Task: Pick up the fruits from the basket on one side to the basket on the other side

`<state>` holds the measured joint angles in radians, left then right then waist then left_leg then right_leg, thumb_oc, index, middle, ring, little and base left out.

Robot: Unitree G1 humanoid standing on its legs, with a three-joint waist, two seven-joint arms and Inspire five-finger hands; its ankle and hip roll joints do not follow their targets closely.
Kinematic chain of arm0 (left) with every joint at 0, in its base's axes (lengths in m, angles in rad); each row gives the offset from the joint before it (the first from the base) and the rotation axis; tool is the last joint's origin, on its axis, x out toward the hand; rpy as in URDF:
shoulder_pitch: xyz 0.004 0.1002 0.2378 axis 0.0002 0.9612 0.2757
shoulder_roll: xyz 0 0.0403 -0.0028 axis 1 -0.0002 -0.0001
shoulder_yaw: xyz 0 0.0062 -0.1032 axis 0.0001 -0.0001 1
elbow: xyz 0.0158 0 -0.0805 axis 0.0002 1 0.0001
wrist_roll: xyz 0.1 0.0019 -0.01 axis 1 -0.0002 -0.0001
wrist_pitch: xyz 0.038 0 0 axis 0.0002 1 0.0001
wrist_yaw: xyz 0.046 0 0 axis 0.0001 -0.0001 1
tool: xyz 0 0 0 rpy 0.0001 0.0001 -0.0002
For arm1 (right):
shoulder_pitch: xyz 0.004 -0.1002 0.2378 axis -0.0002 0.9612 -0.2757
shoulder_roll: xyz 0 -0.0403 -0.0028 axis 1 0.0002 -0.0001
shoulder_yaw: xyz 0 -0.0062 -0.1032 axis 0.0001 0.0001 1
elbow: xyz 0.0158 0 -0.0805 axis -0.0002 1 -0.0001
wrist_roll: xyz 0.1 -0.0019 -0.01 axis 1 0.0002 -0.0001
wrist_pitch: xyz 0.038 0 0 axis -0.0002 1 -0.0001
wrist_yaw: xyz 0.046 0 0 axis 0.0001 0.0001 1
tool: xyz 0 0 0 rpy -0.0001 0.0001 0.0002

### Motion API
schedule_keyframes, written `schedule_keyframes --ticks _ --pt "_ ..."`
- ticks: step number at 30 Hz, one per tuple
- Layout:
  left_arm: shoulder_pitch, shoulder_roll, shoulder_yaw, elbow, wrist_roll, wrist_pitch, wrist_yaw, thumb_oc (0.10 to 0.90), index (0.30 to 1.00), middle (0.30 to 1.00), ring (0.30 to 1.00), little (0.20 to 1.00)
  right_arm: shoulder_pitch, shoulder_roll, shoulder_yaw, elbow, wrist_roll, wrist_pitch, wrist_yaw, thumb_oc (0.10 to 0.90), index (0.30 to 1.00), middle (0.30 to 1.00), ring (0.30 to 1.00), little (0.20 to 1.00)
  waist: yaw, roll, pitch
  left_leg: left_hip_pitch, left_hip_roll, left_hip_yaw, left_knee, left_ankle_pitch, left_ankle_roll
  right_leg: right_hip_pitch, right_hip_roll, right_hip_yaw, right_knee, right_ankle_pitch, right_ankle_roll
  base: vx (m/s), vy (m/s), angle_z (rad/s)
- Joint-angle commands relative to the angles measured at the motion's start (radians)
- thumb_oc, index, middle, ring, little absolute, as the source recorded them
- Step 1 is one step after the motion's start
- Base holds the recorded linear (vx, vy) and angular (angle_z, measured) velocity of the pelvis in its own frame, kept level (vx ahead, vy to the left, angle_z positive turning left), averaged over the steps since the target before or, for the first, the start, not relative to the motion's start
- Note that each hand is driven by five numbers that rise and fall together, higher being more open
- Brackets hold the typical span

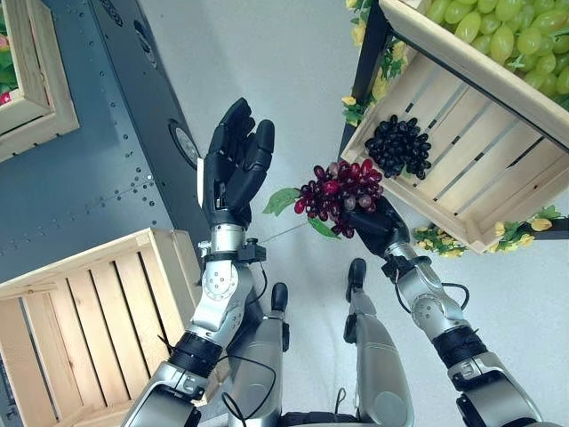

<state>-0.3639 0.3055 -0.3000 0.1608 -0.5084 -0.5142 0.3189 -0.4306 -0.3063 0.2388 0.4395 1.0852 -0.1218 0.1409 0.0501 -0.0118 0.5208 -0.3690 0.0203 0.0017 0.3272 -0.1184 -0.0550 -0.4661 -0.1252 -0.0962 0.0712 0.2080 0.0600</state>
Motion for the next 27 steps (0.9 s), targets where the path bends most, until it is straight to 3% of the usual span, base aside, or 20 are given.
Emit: schedule_keyframes --ticks 1,14,18,23,25,26,27 --pt "-0.121 -0.003 0.02 -0.108 0.068 -0.122 -0.005 0.8 0.9 0.9 0.9 0.9 -0.135 0.006 -0.116 -0.103 0.184 -0.171 -0.024 0.4 0.3 0.3 0.3 0.3 0.022 0.044 -0.001 -0.003 -0.033 -0.034 -0.188 0.152 0.017 0.057 -0.005 -0.06 0.224 -0.229 0.036 0.03 -0.022 0.01" --pt "-0.133 0.041 0.013 -0.076 -0.017 -0.1 -0.054 0.8 0.9 0.9 0.9 0.9 -0.259 -0.065 -0.281 0.049 0.344 -0.36 -0.182 0.4 0.3 0.3 0.3 0.3 0.047 0.054 -0.001 0.011 -0.035 -0.036 -0.198 0.145 0.02 0.072 -0.011 -0.078 0.21 -0.223 0.039 0.02 -0.01 0.0" --pt "-0.129 0.052 0.004 -0.079 -0.033 -0.089 -0.063 0.8 0.9 0.9 0.9 0.9 -0.286 -0.096 -0.311 0.068 0.305 -0.409 -0.258 0.4 0.3 0.3 0.3 0.3 0.053 0.054 -0.001 0.016 -0.037 -0.034 -0.195 0.14 0.022 0.08 -0.014 -0.084 0.207 -0.222 0.041 0.04 -0.014 0.0" --pt "-0.128 0.066 -0.003 -0.072 -0.056 -0.083 -0.081 0.8 0.9 0.9 0.9 0.9 -0.312 -0.145 -0.329 0.111 0.219 -0.42 -0.369 0.4 0.3 0.3 0.3 0.3 0.057 0.053 -0.001 0.02 -0.035 -0.033 -0.196 0.139 0.022 0.085 -0.016 -0.085 0.205 -0.219 0.044 0.03 -0.014 -0.07" --pt "-0.13 0.073 -0.009 -0.071 -0.061 -0.082 -0.083 0.8 0.9 0.9 0.9 0.9 -0.324 -0.175 -0.323 0.138 0.181 -0.398 -0.403 0.729 0.794 0.794 0.794 0.794 0.06 0.052 -0.001 0.023 -0.035 -0.033 -0.203 0.142 0.022 0.087 -0.016 -0.087 0.2 -0.217 0.045 0.02 -0.027 -0.28" --pt "-0.131 0.077 -0.015 -0.072 -0.062 -0.082 -0.079 0.8 0.9 0.9 0.9 0.9 -0.333 -0.202 -0.31 0.168 0.159 -0.38 -0.428 0.8 0.9 0.9 0.9 0.9 0.064 0.05 -0.001 0.024 -0.033 -0.032 -0.206 0.143 0.023 0.087 -0.017 -0.089 0.199 -0.215 0.046 0.03 -0.03 -0.14" --pt "-0.13 0.081 -0.016 -0.076 -0.063 -0.079 -0.075 0.8 0.9 0.9 0.9 0.9 -0.336 -0.214 -0.305 0.178 0.151 -0.377 -0.437 0.8 0.9 0.9 0.9 0.9 0.065 0.05 -0.001 0.022 -0.032 -0.033 -0.204 0.143 0.023 0.086 -0.017 -0.09 0.2 -0.215 0.046 0.03 -0.031 -0.16"
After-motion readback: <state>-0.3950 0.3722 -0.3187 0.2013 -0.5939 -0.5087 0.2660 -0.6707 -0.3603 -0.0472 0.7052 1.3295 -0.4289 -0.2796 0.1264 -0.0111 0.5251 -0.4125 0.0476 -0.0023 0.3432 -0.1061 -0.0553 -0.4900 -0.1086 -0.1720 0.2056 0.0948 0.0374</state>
